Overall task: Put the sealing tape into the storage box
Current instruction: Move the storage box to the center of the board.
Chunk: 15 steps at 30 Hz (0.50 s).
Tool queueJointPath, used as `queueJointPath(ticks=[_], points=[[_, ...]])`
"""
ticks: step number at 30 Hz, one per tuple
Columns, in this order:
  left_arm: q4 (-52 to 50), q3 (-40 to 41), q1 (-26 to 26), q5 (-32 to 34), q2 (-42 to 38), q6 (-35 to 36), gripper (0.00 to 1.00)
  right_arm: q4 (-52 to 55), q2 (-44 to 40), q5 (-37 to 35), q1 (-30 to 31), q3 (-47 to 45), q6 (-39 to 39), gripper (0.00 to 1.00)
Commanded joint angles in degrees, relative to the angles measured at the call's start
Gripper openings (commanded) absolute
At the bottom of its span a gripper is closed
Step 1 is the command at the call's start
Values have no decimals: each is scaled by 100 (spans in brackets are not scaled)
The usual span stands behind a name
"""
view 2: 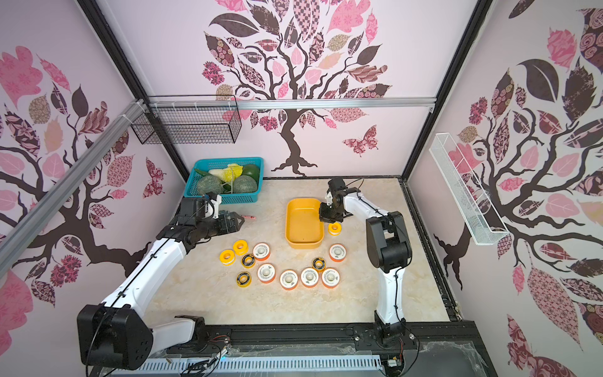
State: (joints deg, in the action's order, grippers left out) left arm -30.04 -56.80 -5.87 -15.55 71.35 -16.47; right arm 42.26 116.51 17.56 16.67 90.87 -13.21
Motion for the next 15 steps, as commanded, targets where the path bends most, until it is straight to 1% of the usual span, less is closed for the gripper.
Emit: queueJointPath(ticks=[1,10,13,15], points=[[-45,-111,25,-38,55,-5,98,234,-341,-209,51,-192,83,9],[-75,-112,25,-27,70,-5,98,84,-514,-149,100,-585,30,11],[-89,-119,25,-38,91,-3,98,40,-541,-97,101,-627,-8,17],[-154,-143,8,-11,123,-18,98,28,-598,-37,100,-611,-40,27]])
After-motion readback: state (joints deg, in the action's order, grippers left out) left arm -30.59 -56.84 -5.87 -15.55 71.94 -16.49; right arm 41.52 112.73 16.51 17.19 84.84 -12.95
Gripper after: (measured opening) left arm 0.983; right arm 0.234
